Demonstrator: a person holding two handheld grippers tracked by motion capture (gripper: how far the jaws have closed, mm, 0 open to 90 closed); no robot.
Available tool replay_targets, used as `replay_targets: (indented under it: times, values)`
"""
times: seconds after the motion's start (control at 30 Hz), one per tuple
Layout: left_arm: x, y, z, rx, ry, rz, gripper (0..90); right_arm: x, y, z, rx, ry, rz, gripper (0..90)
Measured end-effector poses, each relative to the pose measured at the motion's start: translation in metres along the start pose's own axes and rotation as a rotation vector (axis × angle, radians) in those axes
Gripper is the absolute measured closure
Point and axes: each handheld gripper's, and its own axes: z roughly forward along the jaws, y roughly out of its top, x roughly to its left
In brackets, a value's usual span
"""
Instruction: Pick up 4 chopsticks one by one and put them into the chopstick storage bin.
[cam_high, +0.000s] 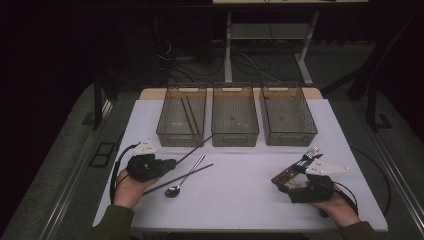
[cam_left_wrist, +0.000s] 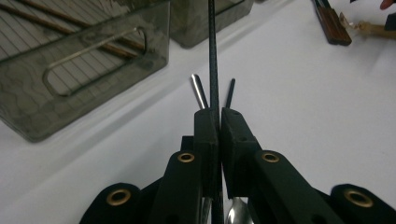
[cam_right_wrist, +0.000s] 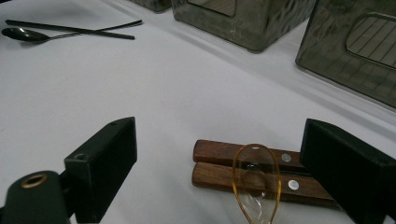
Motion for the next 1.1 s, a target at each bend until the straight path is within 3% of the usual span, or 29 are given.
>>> replay_targets:
  times: [0.63, 1.1]
  values:
    - [0.009, 0.025, 0.011, -0.048, 0.047, -0.026, 85.1, -0.001, 0.0, 0.001, 0.003, -0.001, 0.004, 11.0]
    - [0.028, 0.043, 0.017, -0.091, 0.052, -0.063, 85.1, -0.001, 0.0, 0.001, 0.005, 0.0, 0.009, 11.0]
